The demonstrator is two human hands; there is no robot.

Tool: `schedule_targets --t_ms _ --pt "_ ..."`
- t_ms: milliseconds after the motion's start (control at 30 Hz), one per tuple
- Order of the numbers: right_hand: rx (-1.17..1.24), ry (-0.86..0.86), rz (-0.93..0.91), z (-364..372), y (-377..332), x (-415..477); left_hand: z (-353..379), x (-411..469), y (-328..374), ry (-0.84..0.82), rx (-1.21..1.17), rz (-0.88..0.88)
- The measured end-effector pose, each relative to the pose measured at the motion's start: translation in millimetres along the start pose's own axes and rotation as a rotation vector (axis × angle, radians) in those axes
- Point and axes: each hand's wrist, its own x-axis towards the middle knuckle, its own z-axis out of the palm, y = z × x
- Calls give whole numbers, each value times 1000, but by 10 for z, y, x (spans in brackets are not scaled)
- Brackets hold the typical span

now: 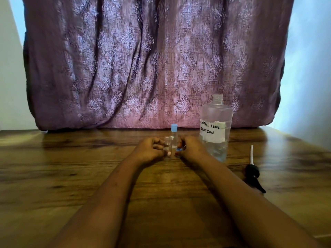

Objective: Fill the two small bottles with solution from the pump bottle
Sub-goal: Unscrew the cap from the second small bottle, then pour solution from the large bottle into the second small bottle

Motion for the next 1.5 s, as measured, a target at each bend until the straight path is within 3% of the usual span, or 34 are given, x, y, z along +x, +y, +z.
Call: schedule_targets --t_ms 100,167,267,333,400,433,500,600,700,833,933,1000,1200,1500 --pt "-6 23 -62 -138 -96 -23 -18 13 -21 0 -7 -4" --pt "81 167 -145 -315 -221 -57 -38 10 -29 -9 19 3" --pt "202 632 -350 -610 -374 -140 -51 6 -35 -5 45 -2" --pt "112 960 -443 -780 -390 -208 -47 17 -38 -3 29 -9" --pt "9 1175 -429 -919 -307 -227 -38 22 -35 -2 16 -7" --pt "2 1204 -387 -973 -249 -226 -33 19 -28 -10 4 -1" --pt "54 1109 -273 -1030 -106 -200 -20 14 -17 -33 -11 12" --pt "270 682 -64 -1048 102 -157 -6 30 -30 -47 35 29" --pt "379 424 -43 -1009 239 -117 -7 42 -50 -40 38 31" --pt "380 494 -62 -928 273 -61 8 49 -73 -47 32 50" --pt "245 543 -201 -819 197 -55 -3 62 -90 -53 10 45" --pt "125 519 -284 -728 140 -71 -8 62 -88 -62 -10 30" --pt "-301 477 -206 -647 124 -92 9 71 -102 -69 -50 21" --pt "-498 348 -307 -457 80 -53 40 65 -116 -90 -91 62"
